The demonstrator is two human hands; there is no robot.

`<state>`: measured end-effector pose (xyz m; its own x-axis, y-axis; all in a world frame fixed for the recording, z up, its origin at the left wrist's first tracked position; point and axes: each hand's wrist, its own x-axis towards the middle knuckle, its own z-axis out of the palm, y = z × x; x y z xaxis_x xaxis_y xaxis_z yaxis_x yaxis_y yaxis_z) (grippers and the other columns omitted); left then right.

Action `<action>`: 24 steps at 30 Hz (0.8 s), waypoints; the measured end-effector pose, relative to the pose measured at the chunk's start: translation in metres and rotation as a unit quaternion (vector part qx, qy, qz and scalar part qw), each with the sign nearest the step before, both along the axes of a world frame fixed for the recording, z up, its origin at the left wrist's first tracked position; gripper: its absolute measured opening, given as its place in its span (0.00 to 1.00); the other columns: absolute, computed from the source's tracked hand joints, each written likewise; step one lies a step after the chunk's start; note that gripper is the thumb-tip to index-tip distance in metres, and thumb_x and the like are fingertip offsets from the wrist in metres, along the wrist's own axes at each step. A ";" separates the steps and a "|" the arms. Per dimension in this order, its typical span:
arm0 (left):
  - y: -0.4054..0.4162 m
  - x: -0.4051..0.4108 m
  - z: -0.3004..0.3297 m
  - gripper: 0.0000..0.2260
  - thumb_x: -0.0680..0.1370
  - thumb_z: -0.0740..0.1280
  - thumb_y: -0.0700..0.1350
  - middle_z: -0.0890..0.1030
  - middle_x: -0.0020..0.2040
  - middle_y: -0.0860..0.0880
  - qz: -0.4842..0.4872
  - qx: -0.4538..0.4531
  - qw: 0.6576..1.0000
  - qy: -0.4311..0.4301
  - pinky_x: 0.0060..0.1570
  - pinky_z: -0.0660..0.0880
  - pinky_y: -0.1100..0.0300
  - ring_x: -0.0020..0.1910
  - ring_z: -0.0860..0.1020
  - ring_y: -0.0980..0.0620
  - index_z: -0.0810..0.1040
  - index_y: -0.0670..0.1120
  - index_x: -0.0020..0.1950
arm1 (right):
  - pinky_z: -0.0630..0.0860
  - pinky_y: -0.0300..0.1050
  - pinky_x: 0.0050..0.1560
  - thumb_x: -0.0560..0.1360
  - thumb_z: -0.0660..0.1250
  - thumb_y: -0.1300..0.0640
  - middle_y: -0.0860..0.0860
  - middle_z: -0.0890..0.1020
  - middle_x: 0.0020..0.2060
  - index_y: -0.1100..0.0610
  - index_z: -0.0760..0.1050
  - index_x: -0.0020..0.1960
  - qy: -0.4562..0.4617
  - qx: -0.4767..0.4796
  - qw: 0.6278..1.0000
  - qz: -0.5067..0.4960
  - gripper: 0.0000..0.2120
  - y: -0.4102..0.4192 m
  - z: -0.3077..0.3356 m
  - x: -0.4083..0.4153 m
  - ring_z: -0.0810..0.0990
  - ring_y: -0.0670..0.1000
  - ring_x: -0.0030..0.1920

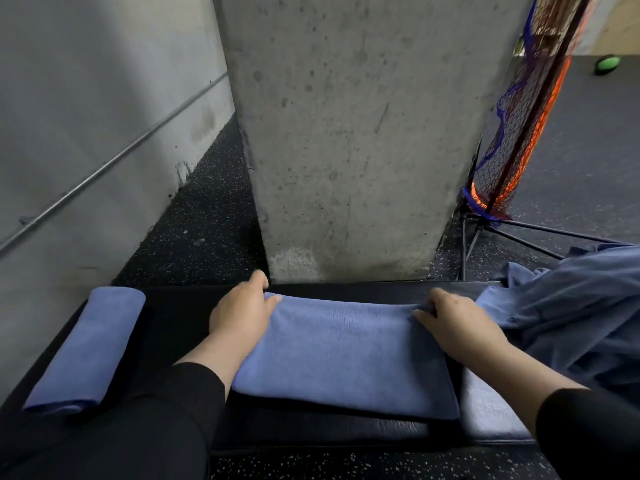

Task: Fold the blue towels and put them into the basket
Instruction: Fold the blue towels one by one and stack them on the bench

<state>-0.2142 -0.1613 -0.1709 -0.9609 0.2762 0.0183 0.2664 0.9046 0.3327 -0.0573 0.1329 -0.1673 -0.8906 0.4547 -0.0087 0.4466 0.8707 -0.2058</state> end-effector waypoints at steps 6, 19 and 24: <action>0.017 0.026 -0.003 0.16 0.82 0.60 0.53 0.78 0.61 0.49 -0.179 -0.003 0.972 0.151 0.58 0.73 0.47 0.59 0.77 0.44 0.76 0.49 0.66 | 0.75 0.54 0.51 0.76 0.62 0.46 0.51 0.79 0.59 0.52 0.78 0.58 0.147 0.077 0.977 0.134 0.16 -0.022 0.000 -0.005 0.78 0.58 0.58; 0.014 0.064 -0.030 0.31 0.82 0.44 0.65 0.39 0.82 0.59 -0.272 -0.151 0.950 0.004 0.79 0.37 0.47 0.79 0.36 0.59 0.43 0.57 0.83 | 0.35 0.52 0.78 0.63 0.20 0.24 0.39 0.34 0.77 0.43 0.36 0.81 -0.093 0.044 0.962 0.252 0.50 -0.050 -0.038 0.017 0.34 0.45 0.79; 0.015 0.056 -0.023 0.31 0.82 0.44 0.66 0.38 0.82 0.58 -0.280 -0.164 0.946 -0.014 0.78 0.37 0.45 0.79 0.36 0.58 0.42 0.57 0.82 | 0.53 0.55 0.77 0.72 0.38 0.28 0.40 0.50 0.80 0.43 0.53 0.81 -0.068 0.013 0.968 0.242 0.40 -0.045 -0.024 0.008 0.49 0.45 0.80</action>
